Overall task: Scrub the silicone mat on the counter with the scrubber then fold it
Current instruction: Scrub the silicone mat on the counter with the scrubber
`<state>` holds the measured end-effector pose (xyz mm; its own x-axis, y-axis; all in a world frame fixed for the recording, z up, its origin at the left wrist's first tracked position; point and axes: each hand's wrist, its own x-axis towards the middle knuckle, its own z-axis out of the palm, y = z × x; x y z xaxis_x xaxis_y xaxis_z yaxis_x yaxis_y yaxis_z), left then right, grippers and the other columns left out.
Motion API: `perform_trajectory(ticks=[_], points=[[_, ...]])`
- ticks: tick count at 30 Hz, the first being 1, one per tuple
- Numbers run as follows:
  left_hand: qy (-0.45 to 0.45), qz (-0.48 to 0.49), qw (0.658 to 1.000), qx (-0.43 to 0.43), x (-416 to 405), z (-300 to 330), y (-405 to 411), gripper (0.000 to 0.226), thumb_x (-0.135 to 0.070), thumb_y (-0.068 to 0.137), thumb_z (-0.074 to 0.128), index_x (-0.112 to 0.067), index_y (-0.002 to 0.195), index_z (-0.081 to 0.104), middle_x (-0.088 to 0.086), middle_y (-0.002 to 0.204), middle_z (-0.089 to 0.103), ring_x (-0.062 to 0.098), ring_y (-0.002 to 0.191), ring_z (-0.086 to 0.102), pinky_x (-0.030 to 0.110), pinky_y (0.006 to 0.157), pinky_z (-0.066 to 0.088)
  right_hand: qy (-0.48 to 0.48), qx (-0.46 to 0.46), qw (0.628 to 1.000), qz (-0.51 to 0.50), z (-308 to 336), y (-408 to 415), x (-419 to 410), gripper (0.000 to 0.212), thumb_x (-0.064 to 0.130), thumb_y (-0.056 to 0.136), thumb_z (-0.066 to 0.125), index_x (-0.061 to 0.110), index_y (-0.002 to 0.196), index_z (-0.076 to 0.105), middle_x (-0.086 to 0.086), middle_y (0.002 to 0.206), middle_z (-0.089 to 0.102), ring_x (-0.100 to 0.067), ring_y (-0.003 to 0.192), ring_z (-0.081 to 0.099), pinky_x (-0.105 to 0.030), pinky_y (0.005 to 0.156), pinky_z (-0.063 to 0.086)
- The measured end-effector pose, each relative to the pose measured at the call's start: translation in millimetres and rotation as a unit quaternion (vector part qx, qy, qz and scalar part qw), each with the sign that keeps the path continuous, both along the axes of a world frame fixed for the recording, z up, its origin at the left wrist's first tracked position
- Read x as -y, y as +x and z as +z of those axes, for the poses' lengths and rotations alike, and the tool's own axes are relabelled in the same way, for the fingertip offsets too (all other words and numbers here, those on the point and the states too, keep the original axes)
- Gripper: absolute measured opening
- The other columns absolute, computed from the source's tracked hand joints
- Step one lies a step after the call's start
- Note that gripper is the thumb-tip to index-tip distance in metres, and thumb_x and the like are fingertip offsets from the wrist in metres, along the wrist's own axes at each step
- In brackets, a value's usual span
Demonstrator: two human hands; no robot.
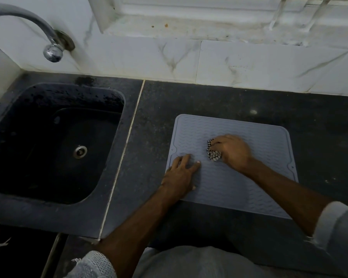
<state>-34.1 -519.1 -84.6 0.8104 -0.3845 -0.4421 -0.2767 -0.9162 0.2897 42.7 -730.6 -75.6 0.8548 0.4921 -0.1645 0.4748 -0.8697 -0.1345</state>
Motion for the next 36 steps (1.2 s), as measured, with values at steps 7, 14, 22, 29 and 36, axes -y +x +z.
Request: perform_trajectory(ticks=[7, 14, 22, 29, 36], points=[[0.005, 0.008, 1.0, -0.002, -0.9, 3.0, 4.3, 0.087, -0.042, 0.084, 0.066, -0.034, 0.151, 0.01, 0.006, 0.158, -0.007, 0.034, 0.144, -0.004, 0.056, 0.111, 0.021, 0.12, -0.028, 0.992, -0.024, 8.2, 12.0, -77.3, 0.038, 0.026, 0.093, 0.05, 0.018, 0.129, 0.053, -0.003, 0.135, 0.052, -0.022, 0.124, 0.043, -0.04, 0.108, 0.03], [-0.003, 0.012, 1.0, -0.003, -1.2, 2.5, 3.8, 0.088, -0.04, 0.085, 0.066, -0.033, 0.152, 0.01, 0.004, 0.159, -0.005, 0.033, 0.144, -0.005, 0.055, 0.111, 0.022, 0.041, 0.003, 0.999, 0.025, 0.8, 3.6, -28.8, 0.042, 0.017, 0.088, 0.056, 0.022, 0.129, 0.054, -0.002, 0.141, 0.046, -0.025, 0.129, 0.038, -0.04, 0.109, 0.027], [0.003, 0.01, 1.0, -0.013, -1.0, 0.7, 4.0, 0.089, -0.041, 0.086, 0.065, -0.034, 0.152, 0.005, 0.006, 0.159, -0.01, 0.034, 0.144, -0.008, 0.055, 0.113, 0.018, 0.114, 0.009, 0.993, -0.004, 10.8, 17.4, -61.7, 0.037, 0.016, 0.086, 0.055, 0.015, 0.123, 0.058, -0.005, 0.129, 0.057, -0.026, 0.12, 0.046, -0.041, 0.104, 0.033], [-0.003, 0.014, 1.0, -0.014, -1.9, 0.2, 2.5, 0.088, -0.041, 0.086, 0.064, -0.033, 0.152, 0.006, 0.005, 0.159, -0.009, 0.033, 0.144, -0.009, 0.054, 0.113, 0.015, 0.104, -0.025, 0.994, 0.022, 3.4, 13.6, -55.1, 0.039, 0.021, 0.09, 0.053, 0.016, 0.129, 0.054, -0.006, 0.135, 0.053, -0.026, 0.125, 0.043, -0.041, 0.107, 0.031], [-0.011, 0.009, 1.0, -0.012, -3.0, 0.0, 2.1, 0.088, -0.04, 0.086, 0.064, -0.034, 0.152, 0.006, 0.003, 0.159, -0.011, 0.033, 0.144, -0.011, 0.055, 0.114, 0.014, 0.054, 0.005, 0.998, 0.019, 10.9, 17.0, -26.6, 0.034, 0.016, 0.084, 0.061, 0.017, 0.119, 0.062, -0.005, 0.129, 0.058, -0.027, 0.119, 0.048, -0.042, 0.103, 0.035]])
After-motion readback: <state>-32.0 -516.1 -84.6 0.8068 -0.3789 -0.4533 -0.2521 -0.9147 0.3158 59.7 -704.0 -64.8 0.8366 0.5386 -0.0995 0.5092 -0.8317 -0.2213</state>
